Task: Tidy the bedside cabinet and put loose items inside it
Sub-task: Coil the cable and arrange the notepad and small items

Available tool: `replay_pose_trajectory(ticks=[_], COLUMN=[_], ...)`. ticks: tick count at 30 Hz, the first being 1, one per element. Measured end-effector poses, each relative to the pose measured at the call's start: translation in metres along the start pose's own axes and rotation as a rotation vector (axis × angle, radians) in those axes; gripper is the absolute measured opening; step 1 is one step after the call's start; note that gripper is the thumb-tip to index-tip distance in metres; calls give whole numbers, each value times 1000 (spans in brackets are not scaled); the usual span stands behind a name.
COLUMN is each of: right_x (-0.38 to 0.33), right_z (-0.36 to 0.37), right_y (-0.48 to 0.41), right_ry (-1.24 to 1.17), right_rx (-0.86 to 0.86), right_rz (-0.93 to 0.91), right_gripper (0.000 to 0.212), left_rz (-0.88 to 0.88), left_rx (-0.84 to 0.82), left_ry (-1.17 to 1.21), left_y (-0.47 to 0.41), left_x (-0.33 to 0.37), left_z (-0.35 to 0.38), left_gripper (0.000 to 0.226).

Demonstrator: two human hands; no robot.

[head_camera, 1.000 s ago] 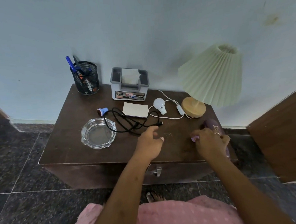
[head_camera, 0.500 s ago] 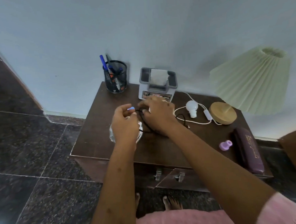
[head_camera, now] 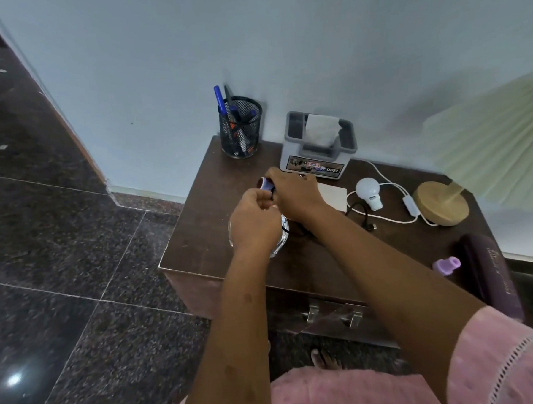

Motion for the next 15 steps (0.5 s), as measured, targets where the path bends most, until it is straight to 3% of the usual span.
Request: replay_pose_trajectory(ticks=[4,9,15], right_x=[5,14,25], right_z=[-23,-41,-57], right_y=[23,47,67], right_ry=[-142,-225,-323], right_rx=[180,174,230], right_rz=[-79,-214,-245], right_gripper=[24,11,18], left_rz=[26,117,185], left_rx=[3,-10,23], left_ry=[-26,-56,-71], left_y=[8,16,19], left_x=[5,14,15], left_z=[5,16,23], left_gripper=[33,55,21])
Point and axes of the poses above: each hand's wrist, its own y-axis away from the middle knuckle, its own z-axis out of the palm, x = y × z, the point moved 7 cm from there along -y, towards the middle knuckle, and after that the axes turned 1 degree about -x, right-handed, at the moved point
